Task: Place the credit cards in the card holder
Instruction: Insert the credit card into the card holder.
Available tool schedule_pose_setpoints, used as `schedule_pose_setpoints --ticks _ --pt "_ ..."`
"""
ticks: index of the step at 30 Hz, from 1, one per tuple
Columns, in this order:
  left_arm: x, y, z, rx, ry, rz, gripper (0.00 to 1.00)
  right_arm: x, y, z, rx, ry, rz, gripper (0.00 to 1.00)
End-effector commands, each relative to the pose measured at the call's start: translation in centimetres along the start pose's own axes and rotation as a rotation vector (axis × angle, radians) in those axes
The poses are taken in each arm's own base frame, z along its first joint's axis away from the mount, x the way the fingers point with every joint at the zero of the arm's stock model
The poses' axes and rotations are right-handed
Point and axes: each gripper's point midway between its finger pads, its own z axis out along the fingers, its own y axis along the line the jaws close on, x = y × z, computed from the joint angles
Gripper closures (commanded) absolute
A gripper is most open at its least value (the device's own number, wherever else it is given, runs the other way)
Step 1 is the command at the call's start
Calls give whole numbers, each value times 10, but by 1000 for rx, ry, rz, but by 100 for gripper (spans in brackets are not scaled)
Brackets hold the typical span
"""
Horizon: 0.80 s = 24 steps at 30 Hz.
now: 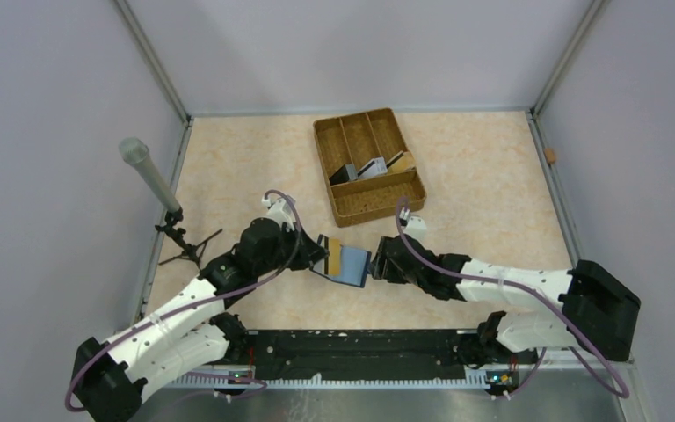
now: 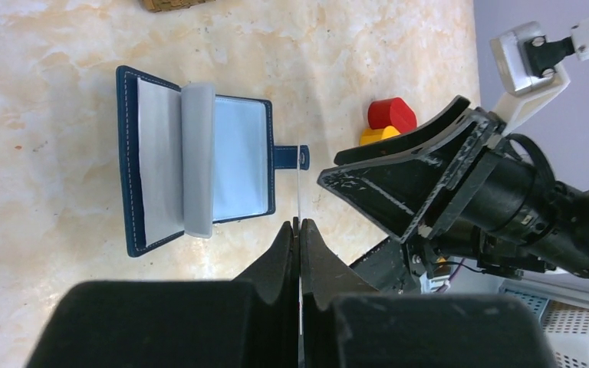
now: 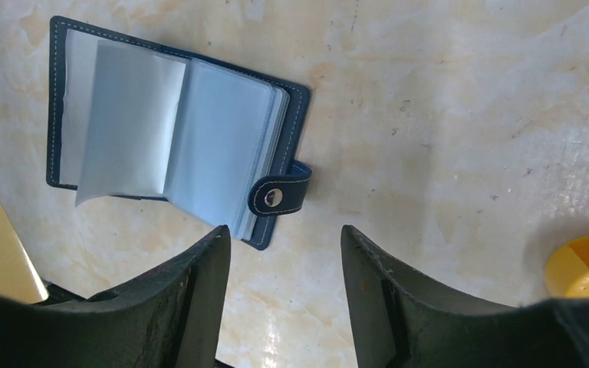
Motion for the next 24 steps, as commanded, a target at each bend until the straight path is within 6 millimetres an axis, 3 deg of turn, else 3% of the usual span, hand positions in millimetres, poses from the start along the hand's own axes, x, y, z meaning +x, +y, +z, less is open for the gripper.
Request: schedule_pose_setpoints --ticks 1,7,13,20,24 --pt "-3 -12 -3 55 -15 -42 100 -15 25 5 -15 -70 -18 46" --pt "1 -14 -2 72 7 -40 100 -8 24 21 52 -54 -62 50" --pt "6 -30 5 139 78 -8 100 -14 8 29 166 -84 -122 76" --pt "13 -38 29 203 127 -1 100 -22 -8 29 228 -119 -198 99" --pt "16 -40 46 214 170 24 100 -26 -15 29 208 -120 -215 100"
